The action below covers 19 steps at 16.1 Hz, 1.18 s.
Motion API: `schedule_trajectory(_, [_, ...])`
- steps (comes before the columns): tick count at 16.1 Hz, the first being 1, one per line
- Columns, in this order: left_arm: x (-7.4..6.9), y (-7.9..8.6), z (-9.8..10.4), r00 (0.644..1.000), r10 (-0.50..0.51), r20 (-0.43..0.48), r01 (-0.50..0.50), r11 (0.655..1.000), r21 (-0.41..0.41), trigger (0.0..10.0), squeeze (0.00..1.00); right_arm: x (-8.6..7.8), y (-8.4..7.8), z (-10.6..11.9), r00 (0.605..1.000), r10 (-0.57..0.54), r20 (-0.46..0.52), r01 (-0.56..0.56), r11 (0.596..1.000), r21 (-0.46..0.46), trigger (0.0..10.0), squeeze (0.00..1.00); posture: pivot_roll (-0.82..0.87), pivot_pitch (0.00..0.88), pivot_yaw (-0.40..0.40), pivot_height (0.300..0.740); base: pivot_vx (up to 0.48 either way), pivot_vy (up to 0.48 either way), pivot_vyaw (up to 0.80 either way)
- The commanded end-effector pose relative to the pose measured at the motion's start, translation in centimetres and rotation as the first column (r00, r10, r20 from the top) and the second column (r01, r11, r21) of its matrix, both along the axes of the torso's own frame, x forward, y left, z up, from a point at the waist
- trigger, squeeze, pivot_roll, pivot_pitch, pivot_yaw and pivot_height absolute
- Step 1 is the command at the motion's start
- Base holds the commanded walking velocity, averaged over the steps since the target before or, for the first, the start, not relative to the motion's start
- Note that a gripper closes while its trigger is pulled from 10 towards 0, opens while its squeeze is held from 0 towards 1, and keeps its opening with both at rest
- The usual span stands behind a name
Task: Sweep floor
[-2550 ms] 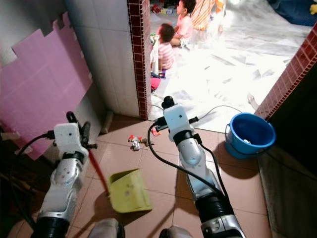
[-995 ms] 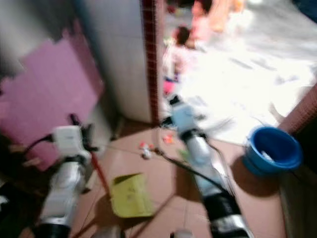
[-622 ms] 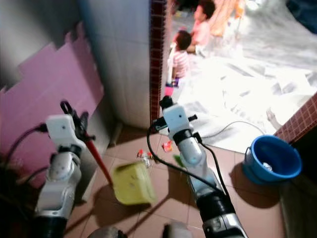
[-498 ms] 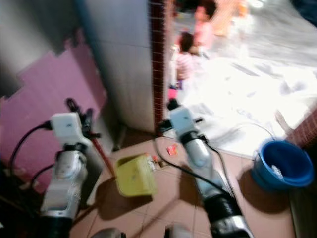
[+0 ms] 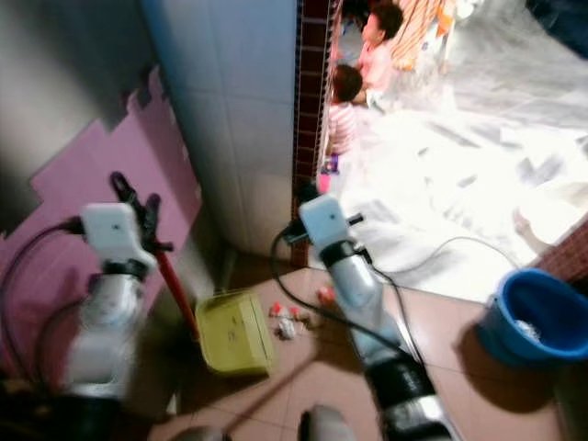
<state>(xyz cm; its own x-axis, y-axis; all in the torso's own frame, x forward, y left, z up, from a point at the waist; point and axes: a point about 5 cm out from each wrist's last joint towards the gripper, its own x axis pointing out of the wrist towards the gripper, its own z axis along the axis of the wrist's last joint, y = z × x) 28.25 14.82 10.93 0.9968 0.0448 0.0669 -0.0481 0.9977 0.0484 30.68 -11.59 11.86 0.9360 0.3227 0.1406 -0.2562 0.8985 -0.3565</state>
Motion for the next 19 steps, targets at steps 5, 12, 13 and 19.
schedule_trajectory(5, [1.0,0.5,0.8,0.997,0.033,0.069,-0.035,0.999,0.025,10.0,0.00,0.3,0.4,1.5,0.998,0.015,0.068,-0.013,1.000,-0.020,10.0,0.00,0.00,0.000,-0.009,0.740,0.000,0.000,0.00])
schedule_trajectory(12, [2.0,-0.9,-0.6,0.999,-0.005,0.048,0.004,1.000,0.031,10.0,0.00,0.2,0.6,1.4,0.998,0.030,0.060,-0.029,1.000,-0.009,10.0,0.00,-0.02,0.000,-0.010,0.740,0.000,-0.279,0.00])
schedule_trajectory(13, [2.1,-1.0,-0.7,0.999,-0.009,0.047,0.008,1.000,0.030,10.0,0.00,0.3,0.6,1.4,0.998,0.030,0.060,-0.029,1.000,-0.009,10.0,0.00,-0.02,0.000,-0.009,0.740,0.000,-0.458,0.00])
schedule_trajectory(19, [2.3,-1.1,-1.3,0.999,-0.003,0.043,0.000,0.998,0.058,10.0,0.00,-0.1,0.6,1.1,0.998,0.043,0.043,-0.044,0.999,0.007,10.0,0.00,-0.02,0.000,-0.005,0.740,0.000,-0.439,0.00])
